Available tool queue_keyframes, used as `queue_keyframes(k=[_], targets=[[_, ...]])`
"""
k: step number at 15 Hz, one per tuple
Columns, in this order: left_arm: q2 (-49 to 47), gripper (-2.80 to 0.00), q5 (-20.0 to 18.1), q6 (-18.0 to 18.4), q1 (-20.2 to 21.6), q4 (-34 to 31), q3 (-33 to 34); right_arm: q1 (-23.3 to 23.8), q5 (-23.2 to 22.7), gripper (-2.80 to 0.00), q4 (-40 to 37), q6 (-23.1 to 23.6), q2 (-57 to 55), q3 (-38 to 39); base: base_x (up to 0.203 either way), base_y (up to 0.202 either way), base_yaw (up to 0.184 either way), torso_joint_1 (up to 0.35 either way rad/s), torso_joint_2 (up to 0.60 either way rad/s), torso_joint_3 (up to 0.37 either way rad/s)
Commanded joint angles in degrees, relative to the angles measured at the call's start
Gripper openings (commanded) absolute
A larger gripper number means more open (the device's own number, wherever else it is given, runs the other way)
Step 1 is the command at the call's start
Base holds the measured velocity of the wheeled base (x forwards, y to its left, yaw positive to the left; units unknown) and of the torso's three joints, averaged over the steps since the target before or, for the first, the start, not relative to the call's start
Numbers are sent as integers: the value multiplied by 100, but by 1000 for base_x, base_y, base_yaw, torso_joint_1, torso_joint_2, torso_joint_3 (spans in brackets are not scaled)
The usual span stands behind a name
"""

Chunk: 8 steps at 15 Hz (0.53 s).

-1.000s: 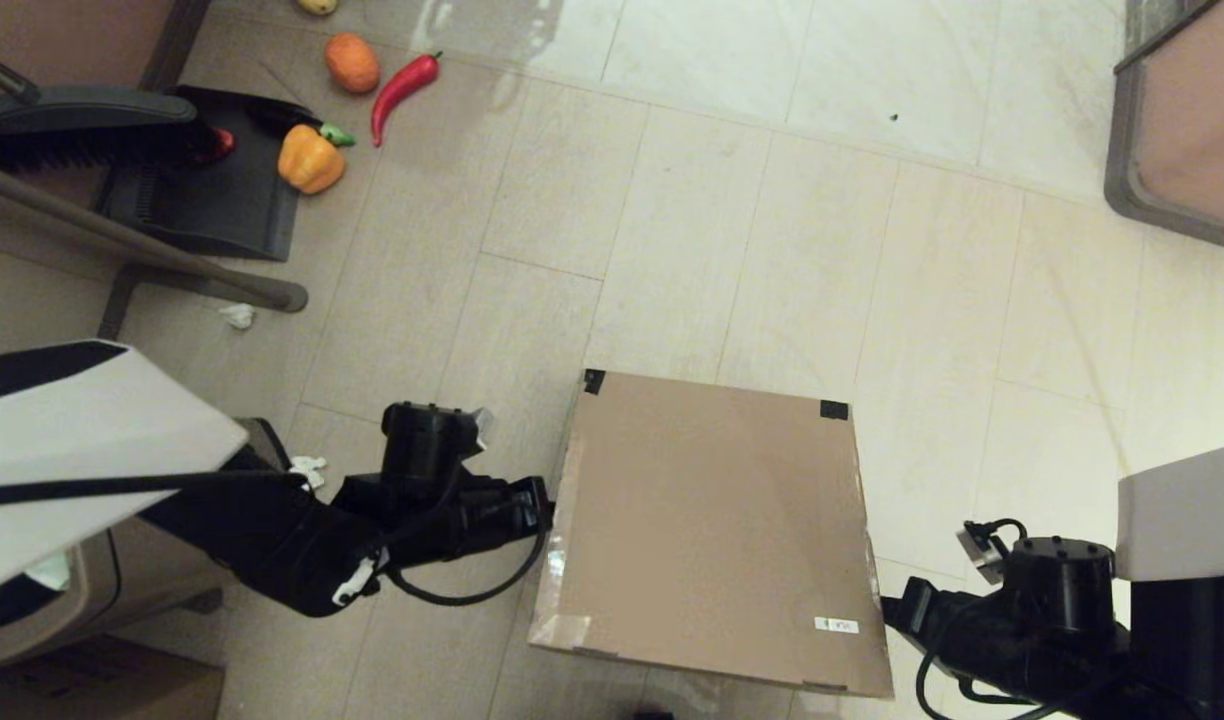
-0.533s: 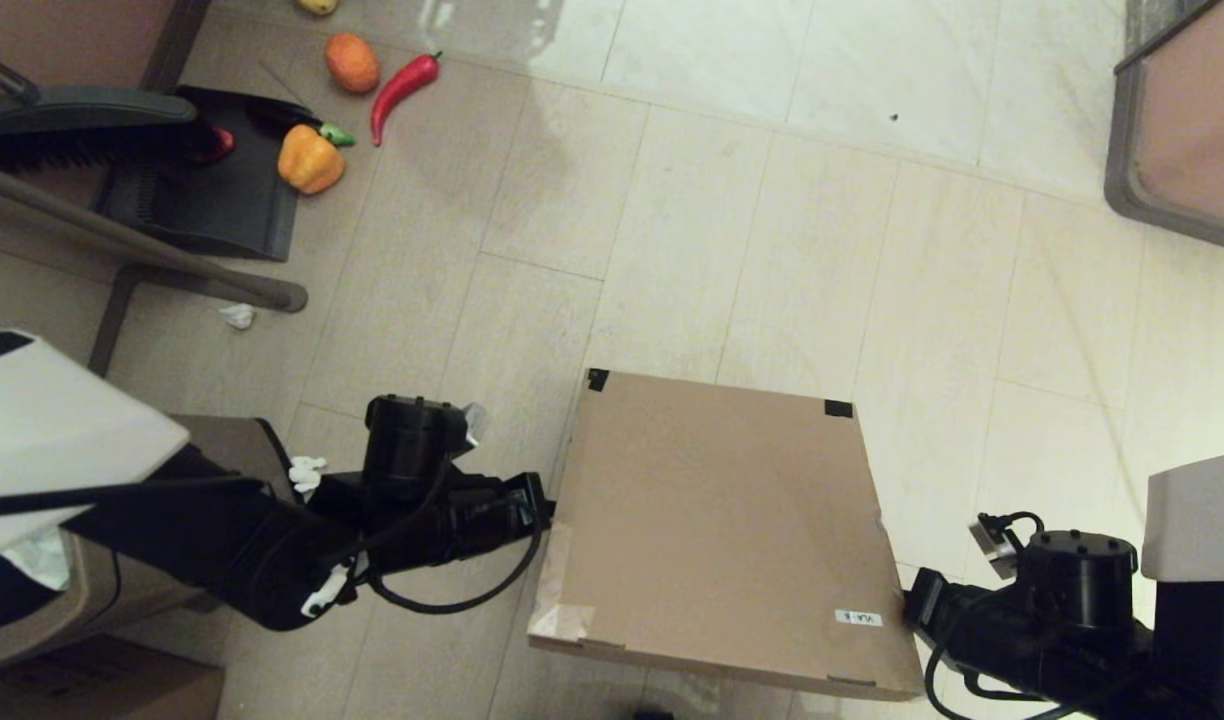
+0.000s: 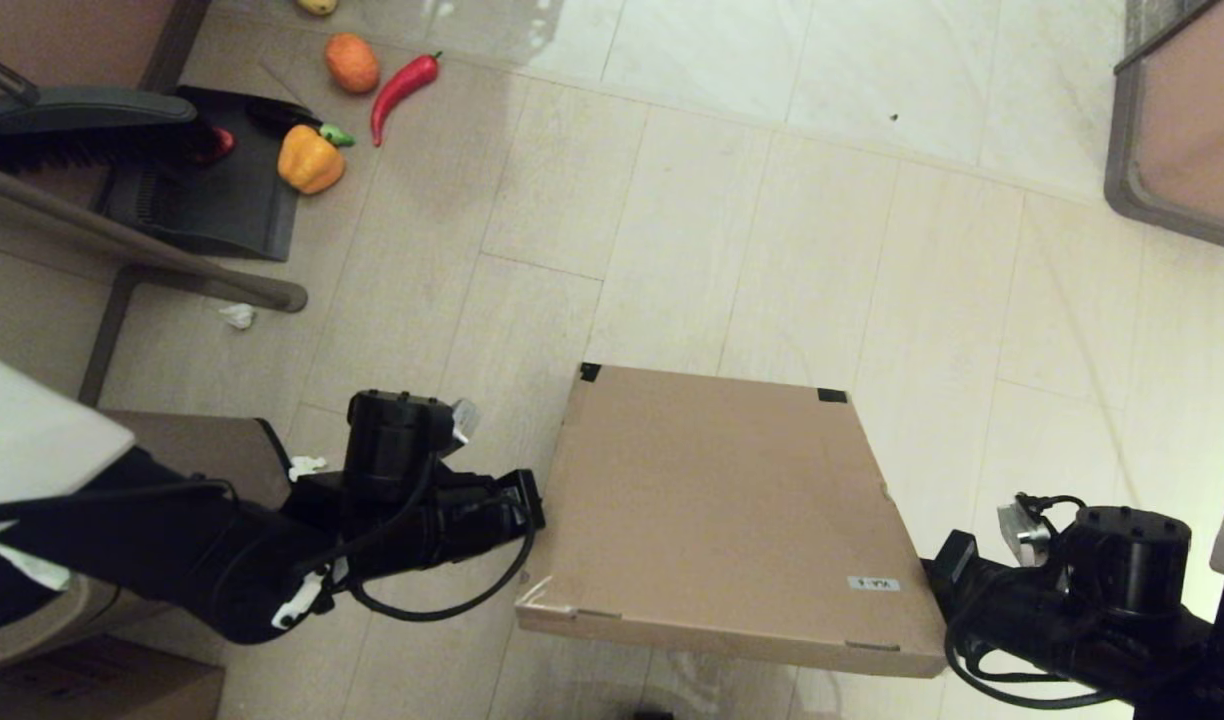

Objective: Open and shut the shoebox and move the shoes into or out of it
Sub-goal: Open the shoe box

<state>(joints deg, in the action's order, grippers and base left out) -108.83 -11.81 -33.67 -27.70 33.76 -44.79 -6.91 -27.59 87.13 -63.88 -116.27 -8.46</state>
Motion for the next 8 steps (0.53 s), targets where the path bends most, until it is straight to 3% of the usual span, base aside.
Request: queue_keyframes(k=[1,6,8], targets=[[117,-280,2,-198,5,26,7,-3,-19,-280,54,-213,247,28,0,0,0,0,0,0],[292,-280,47,-298,141,26,5,-3,-262,-280,54,-931,730,117,0,0,0,0,0,0],[363,-280,71,-306,230,17,14,14,-265,-280,54,-963,838,126,0,0,0,0,0,0]])
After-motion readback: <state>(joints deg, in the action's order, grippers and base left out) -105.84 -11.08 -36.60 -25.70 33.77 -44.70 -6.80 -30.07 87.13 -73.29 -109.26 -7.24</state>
